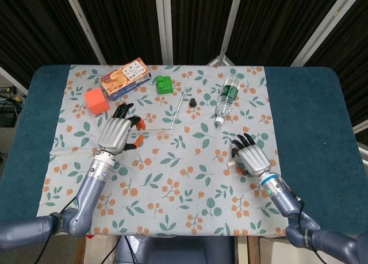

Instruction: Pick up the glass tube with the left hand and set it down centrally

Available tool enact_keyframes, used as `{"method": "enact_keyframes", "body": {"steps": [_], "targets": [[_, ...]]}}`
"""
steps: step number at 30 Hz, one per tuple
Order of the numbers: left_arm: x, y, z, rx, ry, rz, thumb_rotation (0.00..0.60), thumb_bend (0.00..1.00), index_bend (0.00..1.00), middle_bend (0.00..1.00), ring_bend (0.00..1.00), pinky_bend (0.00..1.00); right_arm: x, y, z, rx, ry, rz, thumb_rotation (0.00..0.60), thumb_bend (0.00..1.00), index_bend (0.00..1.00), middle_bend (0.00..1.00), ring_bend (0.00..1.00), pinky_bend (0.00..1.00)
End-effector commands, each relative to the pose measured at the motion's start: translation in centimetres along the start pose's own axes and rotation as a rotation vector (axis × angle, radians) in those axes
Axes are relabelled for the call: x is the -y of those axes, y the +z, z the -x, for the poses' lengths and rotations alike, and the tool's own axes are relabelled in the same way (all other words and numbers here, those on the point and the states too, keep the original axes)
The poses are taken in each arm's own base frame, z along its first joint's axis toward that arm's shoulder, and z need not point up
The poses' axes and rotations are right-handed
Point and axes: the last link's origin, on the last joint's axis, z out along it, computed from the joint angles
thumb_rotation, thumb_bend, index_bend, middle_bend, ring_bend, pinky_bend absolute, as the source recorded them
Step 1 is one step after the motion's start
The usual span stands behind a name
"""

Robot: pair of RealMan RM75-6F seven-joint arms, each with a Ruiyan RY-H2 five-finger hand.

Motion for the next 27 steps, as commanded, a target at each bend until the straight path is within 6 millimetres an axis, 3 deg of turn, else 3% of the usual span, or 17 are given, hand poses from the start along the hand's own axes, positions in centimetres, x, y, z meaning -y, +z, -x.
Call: {"method": "enact_keyframes", "body": {"steps": [1, 13, 27], "targets": [[0.12, -0.09, 0.0, 0.0, 0.0, -0.005, 0.6, 0.68, 0.53, 0.5, 0.08, 0.0, 0.12, 0.17, 0.06, -0.001, -0.01, -0.002, 0.6, 0.32, 0.47, 0.21, 0.06, 0.04], [0.56, -0.19, -0.41, -0.011, -0.006, -0.012, 0.6, 0.68, 0.53, 0.5, 0.08, 0.0, 0.67, 1.1, -0.26, -0.029, -0.108, -0.021, 0.6, 0.32, 0.5, 0.22, 0.06, 0.04], [1.12, -0.36, -0.57, -0.015, -0.017, -0.031, 0.6, 0.68, 0.53, 0.5, 0.08, 0.0, 0.92, 0.66, 0.07, -0.022, -0.161, -0.024, 0.6, 0.32, 0.5, 0.22, 0.06, 0.04]]}}
